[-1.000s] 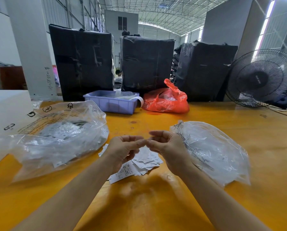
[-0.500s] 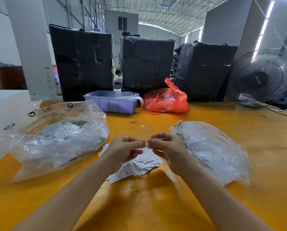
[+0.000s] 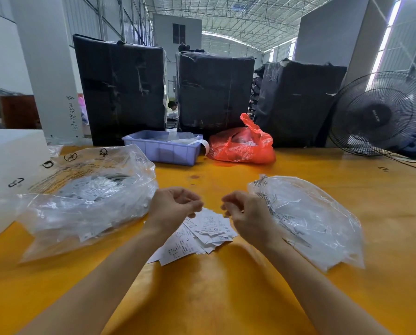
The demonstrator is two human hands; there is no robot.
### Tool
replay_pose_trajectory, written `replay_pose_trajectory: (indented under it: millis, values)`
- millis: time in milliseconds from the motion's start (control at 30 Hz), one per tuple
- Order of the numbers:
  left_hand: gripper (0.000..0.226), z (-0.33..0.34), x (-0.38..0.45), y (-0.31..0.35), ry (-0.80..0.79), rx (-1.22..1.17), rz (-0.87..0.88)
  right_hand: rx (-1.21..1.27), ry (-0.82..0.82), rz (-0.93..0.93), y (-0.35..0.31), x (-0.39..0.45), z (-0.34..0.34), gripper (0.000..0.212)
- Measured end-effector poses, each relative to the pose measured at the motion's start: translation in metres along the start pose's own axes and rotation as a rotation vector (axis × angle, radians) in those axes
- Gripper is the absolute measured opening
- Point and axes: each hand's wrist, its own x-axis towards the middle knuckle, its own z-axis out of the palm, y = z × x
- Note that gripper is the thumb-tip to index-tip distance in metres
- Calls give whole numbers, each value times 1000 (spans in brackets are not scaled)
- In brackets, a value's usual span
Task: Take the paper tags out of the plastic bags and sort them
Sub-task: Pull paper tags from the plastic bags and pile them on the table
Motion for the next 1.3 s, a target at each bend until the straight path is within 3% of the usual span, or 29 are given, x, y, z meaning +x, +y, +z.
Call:
replay_pose_trajectory:
  millis: [167, 233, 433, 600, 667, 833, 1000, 1167, 1300]
  values:
    - [17, -1, 2, -3, 12, -99, -120, -257, -373, 65, 12, -7, 20, 48]
    - [18, 0, 1, -3, -1, -127, -146, -360, -475, -14, 13, -8, 23, 48]
    - [18, -1, 1, -2, 22, -219, -172, -425, -290, -84, 6, -4, 9, 27]
    - [8, 1, 3, -4, 39, -274, -184, -533, -536, -169, 9, -6, 5, 73]
    - [15, 2, 3, -4, 47, -235, -195, -583, -586, -207, 13, -6, 6, 68]
    - [17, 4, 4, -5, 66, -175, -241, -646, -485, -239, 15, -1, 4, 41]
    - [11, 3, 4, -5, 62, -181, -282, -632, -585, -265, 14, -4, 4, 74]
    - [7, 4, 2, -4, 23, -210, -286, -585, -570, -255, 11, -2, 5, 44]
    - [8, 2, 2, -4, 8, -228, -264, -484, -585, -184, 11, -2, 5, 43]
